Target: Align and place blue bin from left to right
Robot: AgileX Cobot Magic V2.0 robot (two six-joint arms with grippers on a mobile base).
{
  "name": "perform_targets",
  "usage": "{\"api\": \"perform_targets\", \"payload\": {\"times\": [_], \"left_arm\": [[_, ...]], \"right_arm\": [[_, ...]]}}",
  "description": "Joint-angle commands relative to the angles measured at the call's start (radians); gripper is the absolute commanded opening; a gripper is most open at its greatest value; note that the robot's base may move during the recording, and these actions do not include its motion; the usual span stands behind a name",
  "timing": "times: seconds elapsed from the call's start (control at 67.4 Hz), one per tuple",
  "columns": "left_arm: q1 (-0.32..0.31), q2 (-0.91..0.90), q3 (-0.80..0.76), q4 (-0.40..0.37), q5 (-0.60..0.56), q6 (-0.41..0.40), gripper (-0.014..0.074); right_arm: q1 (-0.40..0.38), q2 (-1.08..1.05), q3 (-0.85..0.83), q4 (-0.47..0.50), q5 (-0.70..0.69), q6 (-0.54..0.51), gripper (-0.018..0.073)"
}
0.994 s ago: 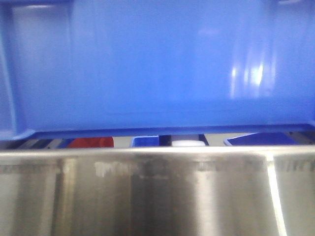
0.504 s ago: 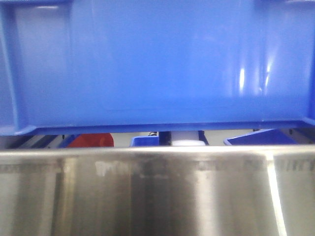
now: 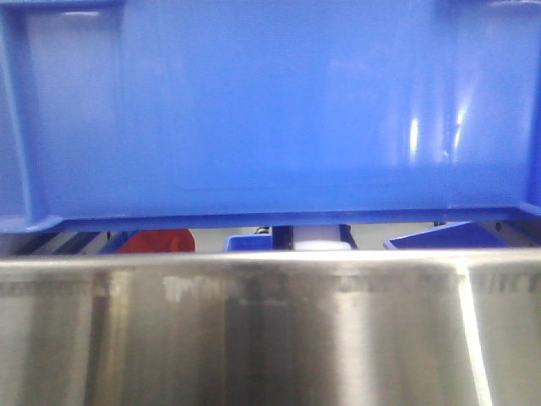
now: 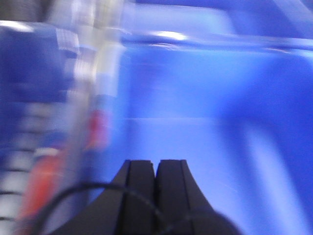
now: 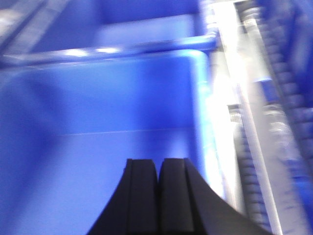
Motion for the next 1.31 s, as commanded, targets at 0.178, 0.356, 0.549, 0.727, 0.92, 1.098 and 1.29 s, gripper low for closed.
{"api": "perform_targets", "payload": {"times": [0.178,0.356,0.549,0.727,0.92,1.098,1.29], "left_arm": [[-0.007,-0.224,0.253,-0.034,-0.254,0.036,-0.0111],[-0.007,-0.393,0.507,-0.034,-0.575,0.065,-0.0111],[-0.007,-0.579,0.776,0.007,-0.896,0.065,-0.0111],[-0.007,-0.716,0.935,0.026,-0.946,0.065,-0.0111],[-0.007,-0.813,0.955,0.026,-0.943,0.065,-0.0111],[-0.007,-0.837,0.955,0.026,-0.945,0.065,-0.0111],[-0.007,-0.837,0.955,0.026,-0.945,0.065,-0.0111]], "right_arm": [[0.005,-0.178,0.205,-0.047,-0.238,-0.038,-0.0079],[0.005,-0.329,0.389,-0.077,-0.441,-0.125,-0.0079],[0.005,-0.471,0.549,-0.091,-0.559,-0.178,-0.0079],[0.005,-0.607,0.689,-0.141,-0.744,-0.178,-0.0079],[0.005,-0.683,0.744,-0.141,-0.76,-0.178,-0.0079],[0.005,-0.686,0.744,-0.141,-0.75,-0.178,-0.0079],[0.005,-0.686,0.744,-0.141,-0.75,-0.178,-0.0079]]}}
